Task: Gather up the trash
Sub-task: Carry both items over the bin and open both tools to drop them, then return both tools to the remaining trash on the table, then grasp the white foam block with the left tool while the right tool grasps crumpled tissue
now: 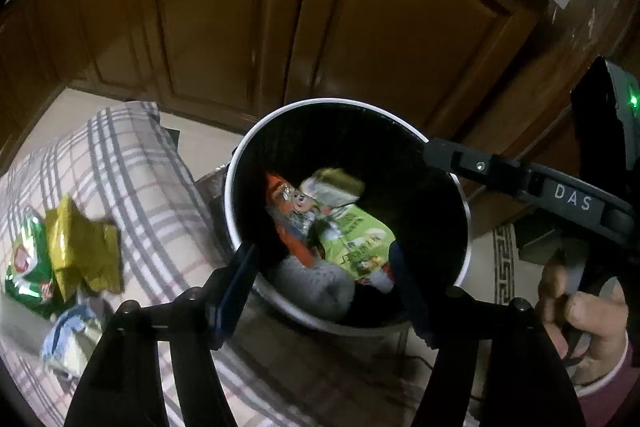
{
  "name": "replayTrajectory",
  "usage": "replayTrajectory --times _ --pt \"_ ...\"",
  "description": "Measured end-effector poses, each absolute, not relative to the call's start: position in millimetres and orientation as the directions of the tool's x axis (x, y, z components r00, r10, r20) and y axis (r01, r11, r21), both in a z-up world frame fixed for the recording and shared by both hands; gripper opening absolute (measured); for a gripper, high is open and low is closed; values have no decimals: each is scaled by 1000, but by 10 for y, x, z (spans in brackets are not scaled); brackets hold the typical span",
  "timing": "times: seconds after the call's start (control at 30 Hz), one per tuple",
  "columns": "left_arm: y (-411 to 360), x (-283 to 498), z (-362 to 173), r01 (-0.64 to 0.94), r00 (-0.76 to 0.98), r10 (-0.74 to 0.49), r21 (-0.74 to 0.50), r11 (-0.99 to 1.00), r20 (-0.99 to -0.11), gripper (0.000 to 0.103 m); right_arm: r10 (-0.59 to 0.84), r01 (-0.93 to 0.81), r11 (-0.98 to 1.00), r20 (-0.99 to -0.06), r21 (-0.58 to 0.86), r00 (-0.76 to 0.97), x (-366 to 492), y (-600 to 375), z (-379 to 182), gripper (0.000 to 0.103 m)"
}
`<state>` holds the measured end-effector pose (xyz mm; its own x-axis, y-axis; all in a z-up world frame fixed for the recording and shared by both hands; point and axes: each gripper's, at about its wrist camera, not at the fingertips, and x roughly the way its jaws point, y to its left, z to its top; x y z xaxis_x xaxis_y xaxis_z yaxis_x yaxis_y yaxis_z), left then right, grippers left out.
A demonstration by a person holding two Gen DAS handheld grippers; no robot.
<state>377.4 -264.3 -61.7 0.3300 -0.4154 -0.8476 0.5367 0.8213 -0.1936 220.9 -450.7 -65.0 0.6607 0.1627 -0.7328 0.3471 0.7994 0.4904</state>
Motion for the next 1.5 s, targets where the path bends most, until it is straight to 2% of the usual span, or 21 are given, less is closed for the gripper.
replayTrajectory --times 0.03,0.13,0.2,0.3,0.6,0.73,0.8,1.0,1.27,1.5 --pt "-2611 3743 -615 535 336 -421 -197 822 -842 68 165 346 796 -728 496 665 2180 -4503 -651 37" --pt "-2440 3586 -611 522 361 -437 -209 827 -824 71 177 336 787 -710 518 681 2106 -4464 -627 50" --pt "-2286 3451 -621 507 377 -443 -220 834 -813 71 184 326 783 -697 530 693 2041 -4386 -616 65" --pt "-2008 3264 -631 479 395 -450 -238 845 -801 72 205 308 772 -676 556 708 1957 -4237 -611 81" --pt "-1040 2672 -647 350 481 -417 -267 898 -771 72 244 213 798 -625 564 742 1773 -3659 -522 88" --pt "-698 2509 -634 297 511 -382 -259 919 -770 71 257 189 811 -627 554 735 1754 -3430 -506 89" --pt "-483 2443 -650 260 525 -363 -261 930 -769 72 276 169 819 -633 549 723 1773 -3299 -521 94" --pt "-98 2280 -646 184 545 -320 -262 947 -775 71 313 104 850 -654 516 688 1782 -2856 -560 94" --pt "162 2224 -551 138 564 -294 -263 955 -771 71 336 46 874 -670 484 662 1908 -2485 -614 94" --pt "200 2349 -531 161 571 -284 -235 959 -770 72 344 55 870 -683 490 645 2081 -2367 -708 94"
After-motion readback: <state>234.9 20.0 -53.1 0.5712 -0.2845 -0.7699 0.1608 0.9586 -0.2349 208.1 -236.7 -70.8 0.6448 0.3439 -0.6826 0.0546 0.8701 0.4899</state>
